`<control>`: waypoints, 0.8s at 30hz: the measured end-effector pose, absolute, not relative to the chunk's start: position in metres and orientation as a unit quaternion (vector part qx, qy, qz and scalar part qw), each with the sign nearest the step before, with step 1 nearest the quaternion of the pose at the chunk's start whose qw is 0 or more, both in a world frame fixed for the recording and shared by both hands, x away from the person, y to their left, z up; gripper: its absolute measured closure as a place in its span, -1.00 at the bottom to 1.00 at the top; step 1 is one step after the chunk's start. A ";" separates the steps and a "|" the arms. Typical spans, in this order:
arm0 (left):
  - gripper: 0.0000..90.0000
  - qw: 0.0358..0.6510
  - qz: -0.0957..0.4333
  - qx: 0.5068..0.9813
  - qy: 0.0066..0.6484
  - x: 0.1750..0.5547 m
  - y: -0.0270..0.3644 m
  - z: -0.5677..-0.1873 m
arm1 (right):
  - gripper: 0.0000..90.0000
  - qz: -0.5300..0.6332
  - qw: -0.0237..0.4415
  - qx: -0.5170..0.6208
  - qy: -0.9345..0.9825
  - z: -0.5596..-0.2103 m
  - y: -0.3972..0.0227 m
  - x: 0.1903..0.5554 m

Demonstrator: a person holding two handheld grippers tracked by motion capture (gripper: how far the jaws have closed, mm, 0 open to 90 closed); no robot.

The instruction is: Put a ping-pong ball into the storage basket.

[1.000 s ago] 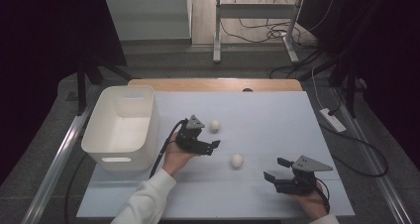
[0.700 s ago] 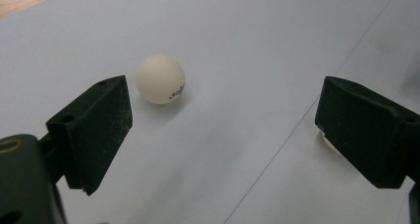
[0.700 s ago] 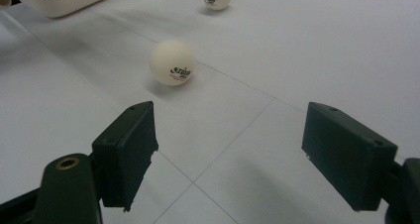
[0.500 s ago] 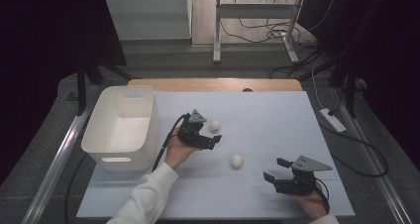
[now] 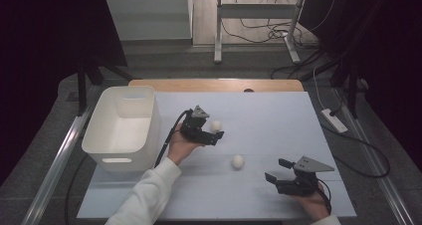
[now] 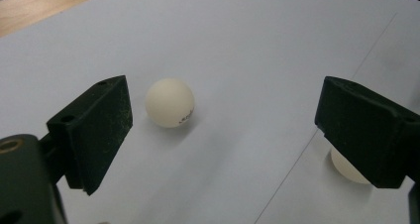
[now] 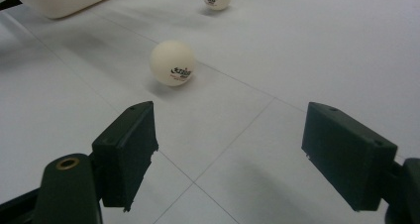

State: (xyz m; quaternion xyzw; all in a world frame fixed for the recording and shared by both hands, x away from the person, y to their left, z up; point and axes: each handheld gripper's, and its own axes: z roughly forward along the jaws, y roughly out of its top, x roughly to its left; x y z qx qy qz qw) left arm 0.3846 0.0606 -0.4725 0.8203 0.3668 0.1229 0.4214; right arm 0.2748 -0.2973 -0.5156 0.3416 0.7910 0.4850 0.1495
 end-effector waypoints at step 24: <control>-0.81 0.410 0.130 0.824 0.368 0.412 0.048 -0.480 | -0.56 0.482 0.152 0.343 0.792 -0.516 -0.298 0.275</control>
